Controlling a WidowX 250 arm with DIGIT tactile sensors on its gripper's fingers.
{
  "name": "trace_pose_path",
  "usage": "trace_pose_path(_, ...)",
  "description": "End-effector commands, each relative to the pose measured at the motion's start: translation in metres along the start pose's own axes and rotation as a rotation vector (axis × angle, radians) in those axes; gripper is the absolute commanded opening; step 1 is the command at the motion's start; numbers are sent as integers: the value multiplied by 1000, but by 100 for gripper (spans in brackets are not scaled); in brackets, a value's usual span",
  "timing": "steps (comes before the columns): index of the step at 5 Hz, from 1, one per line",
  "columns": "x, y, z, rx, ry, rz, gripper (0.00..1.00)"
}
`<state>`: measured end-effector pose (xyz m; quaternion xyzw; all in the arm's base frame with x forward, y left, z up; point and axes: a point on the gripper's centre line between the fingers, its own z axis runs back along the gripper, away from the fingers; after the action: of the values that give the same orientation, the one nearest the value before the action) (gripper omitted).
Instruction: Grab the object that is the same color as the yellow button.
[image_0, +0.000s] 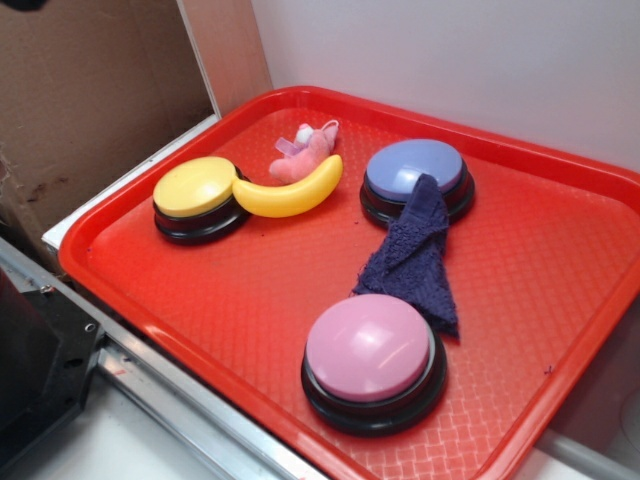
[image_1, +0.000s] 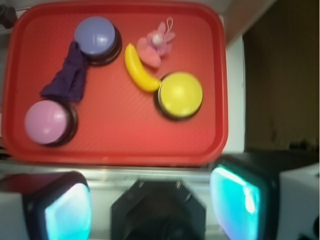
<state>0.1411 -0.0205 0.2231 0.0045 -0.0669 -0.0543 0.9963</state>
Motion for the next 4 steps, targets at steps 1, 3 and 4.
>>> trace_pose_path(1, 29, -2, -41, 0, -93, -232, 100)
trace_pose_path(3, 56, -8, -108, -27, -85, -382, 100)
trace_pose_path(4, 68, -12, -139, 47, -105, -373, 100)
